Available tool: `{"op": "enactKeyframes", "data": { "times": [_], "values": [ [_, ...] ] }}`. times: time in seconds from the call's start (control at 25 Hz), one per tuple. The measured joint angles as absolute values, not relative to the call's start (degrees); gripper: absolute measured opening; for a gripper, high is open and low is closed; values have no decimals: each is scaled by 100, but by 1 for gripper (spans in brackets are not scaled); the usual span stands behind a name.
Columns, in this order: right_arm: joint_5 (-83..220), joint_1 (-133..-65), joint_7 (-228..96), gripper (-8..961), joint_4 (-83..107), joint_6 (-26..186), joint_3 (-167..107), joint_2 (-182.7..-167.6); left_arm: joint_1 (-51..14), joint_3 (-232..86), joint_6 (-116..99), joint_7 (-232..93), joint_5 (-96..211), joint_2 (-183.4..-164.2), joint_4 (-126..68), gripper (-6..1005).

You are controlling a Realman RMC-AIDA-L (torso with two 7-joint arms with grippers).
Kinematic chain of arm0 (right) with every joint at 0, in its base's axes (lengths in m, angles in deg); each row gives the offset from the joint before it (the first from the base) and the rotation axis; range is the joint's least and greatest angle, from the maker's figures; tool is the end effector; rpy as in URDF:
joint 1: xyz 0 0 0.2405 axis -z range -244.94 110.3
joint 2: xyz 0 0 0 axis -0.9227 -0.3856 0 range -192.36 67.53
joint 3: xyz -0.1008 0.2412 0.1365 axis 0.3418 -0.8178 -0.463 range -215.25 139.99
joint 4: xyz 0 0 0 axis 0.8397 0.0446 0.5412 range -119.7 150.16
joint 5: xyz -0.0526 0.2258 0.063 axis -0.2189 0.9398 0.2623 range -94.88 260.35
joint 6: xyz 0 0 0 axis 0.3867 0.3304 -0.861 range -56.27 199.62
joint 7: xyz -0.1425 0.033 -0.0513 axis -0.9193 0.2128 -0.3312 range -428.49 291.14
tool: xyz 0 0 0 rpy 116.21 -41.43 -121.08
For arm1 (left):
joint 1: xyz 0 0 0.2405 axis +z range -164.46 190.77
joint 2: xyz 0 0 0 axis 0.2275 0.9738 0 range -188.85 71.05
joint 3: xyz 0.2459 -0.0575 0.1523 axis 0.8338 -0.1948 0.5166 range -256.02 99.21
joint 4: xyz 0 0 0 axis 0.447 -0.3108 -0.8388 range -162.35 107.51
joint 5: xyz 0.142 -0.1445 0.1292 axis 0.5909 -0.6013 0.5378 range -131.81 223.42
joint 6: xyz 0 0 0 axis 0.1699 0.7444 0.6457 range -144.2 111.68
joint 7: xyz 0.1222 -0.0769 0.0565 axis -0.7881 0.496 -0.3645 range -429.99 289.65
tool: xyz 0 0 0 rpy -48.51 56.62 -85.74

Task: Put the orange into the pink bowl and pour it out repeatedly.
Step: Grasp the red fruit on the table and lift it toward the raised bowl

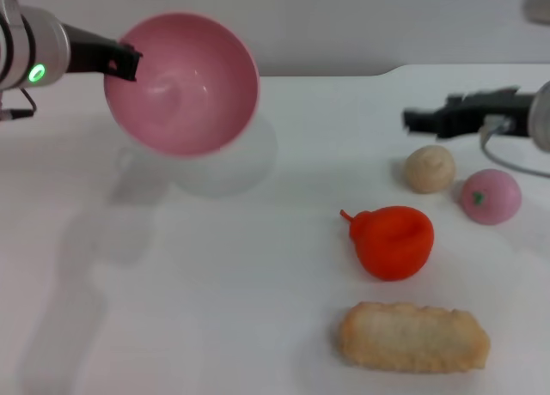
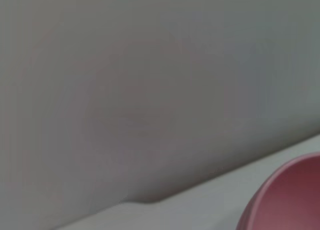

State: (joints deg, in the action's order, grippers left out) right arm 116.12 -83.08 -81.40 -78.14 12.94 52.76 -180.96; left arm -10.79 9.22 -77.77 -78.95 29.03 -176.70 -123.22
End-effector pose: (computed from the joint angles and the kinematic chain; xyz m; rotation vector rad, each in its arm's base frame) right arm 0.2036 0.3964 -0.0101 -2.1793 1.0312 0.1178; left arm -0.1740 0.4352 0.0344 -2.0284 -0.7973 0.0125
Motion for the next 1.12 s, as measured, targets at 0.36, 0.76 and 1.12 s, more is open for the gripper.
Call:
{"op": "enactKeyframes", "data": {
  "times": [0.36,0.76,1.12],
  "values": [
    [11601,-8710,-7645,619,-7297,-1,5668,-18127,-1281,736,-7616,-8044,2860,-17665,-12085,45],
    [11536,-8888,-7497,561,-6657,141,5882,-18132,-1405,707,-7614,-8150,2844,-17668,-11966,45],
    [11481,-9071,-7821,510,-6353,342,6099,-18130,-1437,709,-7628,-8163,2839,-17659,-11970,45]
  ]
}}
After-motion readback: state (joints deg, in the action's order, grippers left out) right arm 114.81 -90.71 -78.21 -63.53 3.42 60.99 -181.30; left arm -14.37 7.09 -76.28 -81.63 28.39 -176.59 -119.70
